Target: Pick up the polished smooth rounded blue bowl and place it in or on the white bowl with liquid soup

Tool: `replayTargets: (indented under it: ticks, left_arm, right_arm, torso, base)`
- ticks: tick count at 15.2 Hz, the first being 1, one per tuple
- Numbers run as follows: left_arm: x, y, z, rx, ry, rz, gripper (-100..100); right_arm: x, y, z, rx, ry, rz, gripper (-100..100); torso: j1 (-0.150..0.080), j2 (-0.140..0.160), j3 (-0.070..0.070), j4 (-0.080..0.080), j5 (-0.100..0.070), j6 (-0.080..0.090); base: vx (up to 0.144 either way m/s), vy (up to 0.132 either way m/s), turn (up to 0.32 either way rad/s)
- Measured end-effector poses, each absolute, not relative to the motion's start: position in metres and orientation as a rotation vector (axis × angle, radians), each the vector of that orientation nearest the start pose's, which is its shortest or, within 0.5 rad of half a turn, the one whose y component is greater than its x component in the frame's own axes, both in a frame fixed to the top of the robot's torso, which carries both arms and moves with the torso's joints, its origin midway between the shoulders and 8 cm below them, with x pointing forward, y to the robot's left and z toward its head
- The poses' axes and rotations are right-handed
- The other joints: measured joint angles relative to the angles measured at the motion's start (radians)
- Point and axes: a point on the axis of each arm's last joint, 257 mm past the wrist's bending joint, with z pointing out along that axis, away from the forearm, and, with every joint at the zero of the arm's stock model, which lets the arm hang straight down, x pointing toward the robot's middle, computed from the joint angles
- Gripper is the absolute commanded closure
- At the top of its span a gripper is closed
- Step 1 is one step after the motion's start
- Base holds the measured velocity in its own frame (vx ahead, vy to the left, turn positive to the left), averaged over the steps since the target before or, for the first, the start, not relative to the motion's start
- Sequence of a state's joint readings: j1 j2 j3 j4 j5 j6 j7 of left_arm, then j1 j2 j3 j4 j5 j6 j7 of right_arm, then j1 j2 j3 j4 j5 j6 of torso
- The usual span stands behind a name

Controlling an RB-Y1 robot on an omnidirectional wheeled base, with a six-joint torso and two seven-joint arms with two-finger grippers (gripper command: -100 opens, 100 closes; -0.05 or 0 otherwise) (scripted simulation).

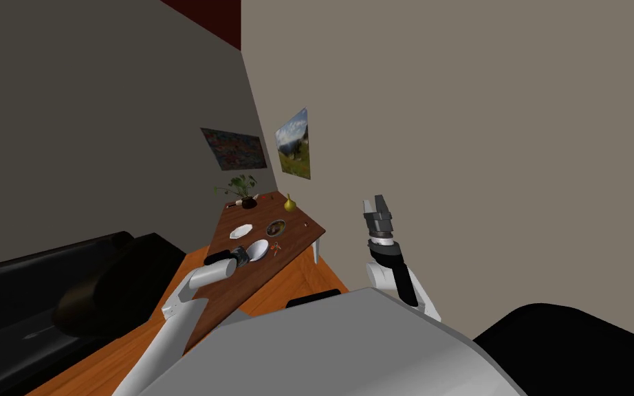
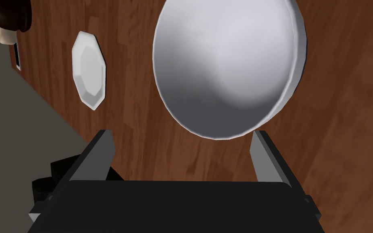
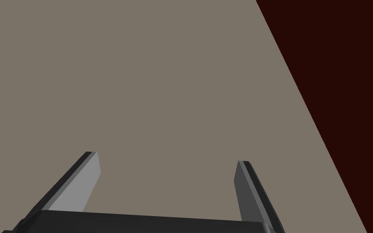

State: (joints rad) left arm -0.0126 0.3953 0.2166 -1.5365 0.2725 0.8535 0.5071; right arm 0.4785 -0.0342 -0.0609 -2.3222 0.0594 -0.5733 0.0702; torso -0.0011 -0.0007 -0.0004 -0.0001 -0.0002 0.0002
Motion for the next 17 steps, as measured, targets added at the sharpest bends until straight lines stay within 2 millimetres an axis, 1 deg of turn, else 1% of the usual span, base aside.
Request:
replayTargets:
  ticks: [8,10,17]
  left_arm:
    - [0.435,0.459,-0.395,-2.448,1.015,-0.625,-100]
    - [0.429,0.457,-0.403,-2.496,1.001,-0.593,-100]
    - [0.41,0.452,-0.422,-2.67,0.933,-0.481,-100]
  right_arm:
    - [0.322,-0.278,0.063,0.453,0.593,1.177,0]
    - [0.322,-0.278,0.063,0.453,0.593,1.177,0]
    - [0.322,-0.278,0.063,0.453,0.593,1.177,0]
  torso:
    - [0.0,-0.001,-0.001,0.0,0.0,0.0]
    - [0.0,-0.001,-0.001,0.0,0.0,0.0]
    - [0.0,-0.002,-0.001,0.0,0.0,0.0]
  base:
    - [0.016,-0.013,-0.059]
    - [0.018,-0.01,-0.037]
    - [0.029,-0.008,-0.063]
